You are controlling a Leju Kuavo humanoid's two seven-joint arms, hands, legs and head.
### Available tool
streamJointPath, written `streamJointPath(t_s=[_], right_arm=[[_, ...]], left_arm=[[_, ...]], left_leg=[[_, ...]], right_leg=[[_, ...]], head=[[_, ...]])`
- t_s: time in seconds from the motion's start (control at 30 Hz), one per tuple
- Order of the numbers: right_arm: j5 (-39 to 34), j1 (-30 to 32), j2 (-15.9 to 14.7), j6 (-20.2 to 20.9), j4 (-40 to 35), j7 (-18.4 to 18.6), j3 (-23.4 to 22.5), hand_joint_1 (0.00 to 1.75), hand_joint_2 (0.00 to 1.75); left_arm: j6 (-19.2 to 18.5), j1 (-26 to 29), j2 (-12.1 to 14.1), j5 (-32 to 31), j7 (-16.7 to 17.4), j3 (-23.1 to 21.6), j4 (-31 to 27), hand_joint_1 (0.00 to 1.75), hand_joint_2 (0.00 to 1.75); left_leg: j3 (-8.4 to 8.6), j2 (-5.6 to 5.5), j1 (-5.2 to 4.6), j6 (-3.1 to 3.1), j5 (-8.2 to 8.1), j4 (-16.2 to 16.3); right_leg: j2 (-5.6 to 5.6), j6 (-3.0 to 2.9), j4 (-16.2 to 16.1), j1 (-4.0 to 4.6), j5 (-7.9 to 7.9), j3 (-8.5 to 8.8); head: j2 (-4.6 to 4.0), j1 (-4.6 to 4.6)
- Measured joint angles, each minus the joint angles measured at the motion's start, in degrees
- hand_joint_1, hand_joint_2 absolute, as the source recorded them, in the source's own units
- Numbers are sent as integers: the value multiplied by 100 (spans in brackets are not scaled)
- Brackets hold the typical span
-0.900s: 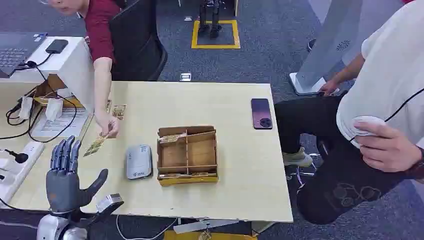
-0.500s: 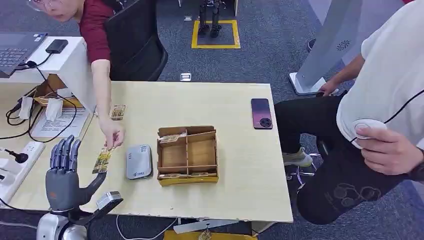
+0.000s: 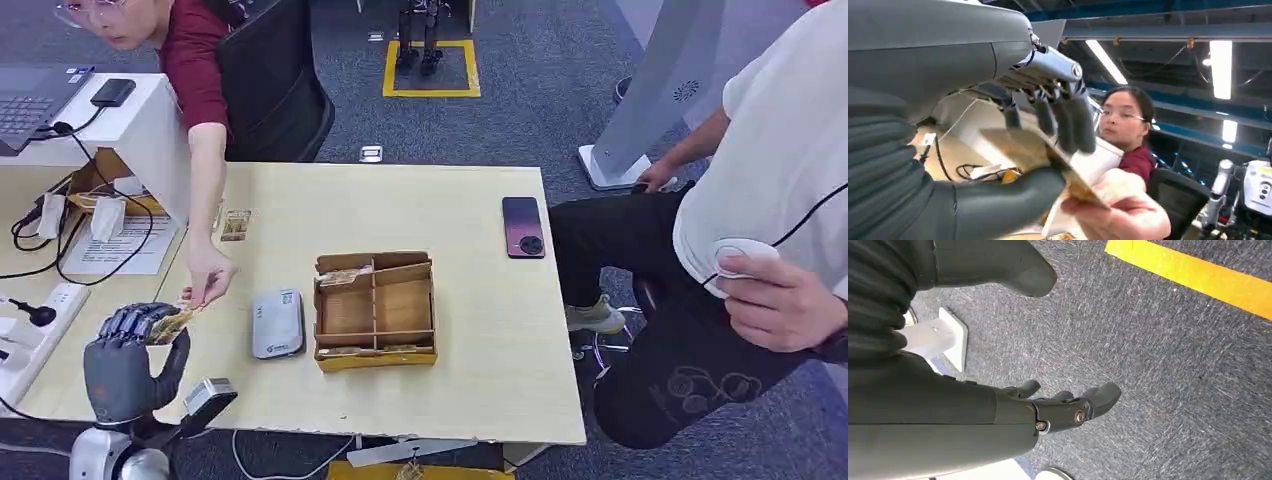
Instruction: Pass the card to the sensor for recognition and then transmit it.
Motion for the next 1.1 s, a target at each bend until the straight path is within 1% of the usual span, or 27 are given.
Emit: streamJointPath(t_s=[0.1,0.3,0.43,0.5,0.53,0.57,0.6,0.7,0.8,0.9,0.97,1.1], right_arm=[[0,-1,0,0,0,0,0,0,175],[0,-2,0,-9,0,-4,2,0,175],[0,-1,0,-9,0,-17,4,0,175],[0,-1,0,-9,0,-17,4,0,175],[-2,-1,0,-13,0,-17,4,0,175],[-7,0,0,-13,0,-17,4,0,175],[-9,0,0,-18,0,-17,4,0,175],[-13,4,0,-31,0,-15,4,0,175],[-18,5,0,-63,0,13,2,0,175],[-17,7,0,-96,0,52,2,0,175],[-17,7,0,-109,0,68,2,0,175],[-11,6,0,-107,0,68,2,0,175]], left_arm=[[0,-4,2,24,-4,0,0,175,175],[0,-1,41,288,-87,-2,4,175,175],[-4,15,144,799,-81,-137,11,175,175],[-92,33,236,1078,90,-256,11,175,175],[-232,37,280,1249,210,-343,11,175,175],[-462,37,332,1397,357,-429,11,175,175],[-783,38,389,1551,517,-528,11,175,175],[-1400,52,466,2029,662,-735,13,175,175],[-2036,67,466,2578,910,-894,13,175,175],[-2432,61,455,2972,1156,-953,13,175,175],[-2608,59,441,3137,1288,-968,13,175,175],[-2634,13,376,3145,1462,-1036,35,175,175]], left_leg=[[0,1,0,0,0,0],[0,2,0,0,0,0],[-1,1,0,0,-1,0],[-1,2,0,0,0,0],[-1,1,0,0,0,0],[-1,2,0,0,0,0],[-1,2,0,0,0,0],[-1,2,0,0,0,0],[-1,2,-1,0,0,0],[-1,2,-1,0,-1,1],[-1,2,0,0,-1,0],[-1,2,0,0,-1,0]], right_leg=[[0,0,0,0,0,0],[3,0,0,0,0,-2],[3,0,0,0,-1,-2],[2,0,0,0,-1,-3],[2,0,0,0,-1,-3],[2,0,0,0,-1,-3],[2,0,0,0,-1,-2],[2,0,0,0,-1,-2],[3,0,0,0,-1,-3],[3,0,0,-1,-1,-4],[4,0,0,0,-1,-6],[3,0,0,0,-1,-6]], head=[[0,0],[0,2],[0,0],[0,2],[0,0],[0,2],[0,2],[0,0],[0,2],[0,0],[0,2],[0,0]])
